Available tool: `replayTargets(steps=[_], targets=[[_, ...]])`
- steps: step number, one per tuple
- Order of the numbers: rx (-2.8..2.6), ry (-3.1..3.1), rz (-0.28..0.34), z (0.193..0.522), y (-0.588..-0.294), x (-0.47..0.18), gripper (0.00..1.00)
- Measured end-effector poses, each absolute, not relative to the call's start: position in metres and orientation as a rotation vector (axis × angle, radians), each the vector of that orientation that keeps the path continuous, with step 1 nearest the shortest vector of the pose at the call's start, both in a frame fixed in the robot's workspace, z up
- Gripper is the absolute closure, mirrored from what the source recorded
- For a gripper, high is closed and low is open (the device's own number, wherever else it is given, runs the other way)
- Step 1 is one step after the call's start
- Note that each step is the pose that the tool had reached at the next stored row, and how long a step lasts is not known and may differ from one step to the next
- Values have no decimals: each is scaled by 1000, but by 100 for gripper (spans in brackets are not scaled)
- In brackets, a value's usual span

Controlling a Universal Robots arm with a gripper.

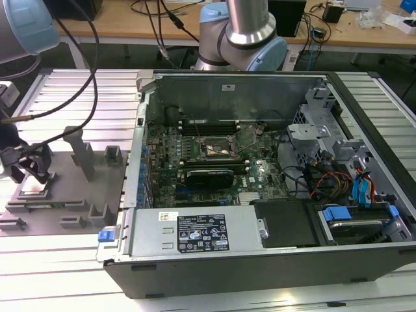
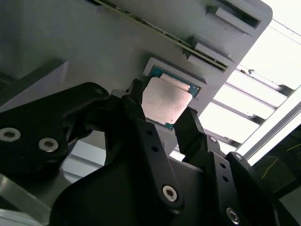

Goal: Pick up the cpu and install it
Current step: 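Pick up the cpu and move it towards the insertion slot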

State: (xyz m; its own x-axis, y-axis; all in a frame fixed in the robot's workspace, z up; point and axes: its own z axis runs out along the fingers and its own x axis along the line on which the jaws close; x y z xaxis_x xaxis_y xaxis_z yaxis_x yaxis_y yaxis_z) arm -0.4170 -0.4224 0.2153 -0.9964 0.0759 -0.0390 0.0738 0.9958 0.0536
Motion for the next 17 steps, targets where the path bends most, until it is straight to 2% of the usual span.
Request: replayTargets(steps=[7,8,9,10,13,17], targets=[[116,3097,81,215,-422,-417,45],[116,3097,81,215,-422,-417,39],[116,3097,81,215,-422,-417,39],[116,3097,81,215,-422,-417,32],[116,3097,81,215,-422,-417,32],[120,3143,112,214,-422,-416,32]])
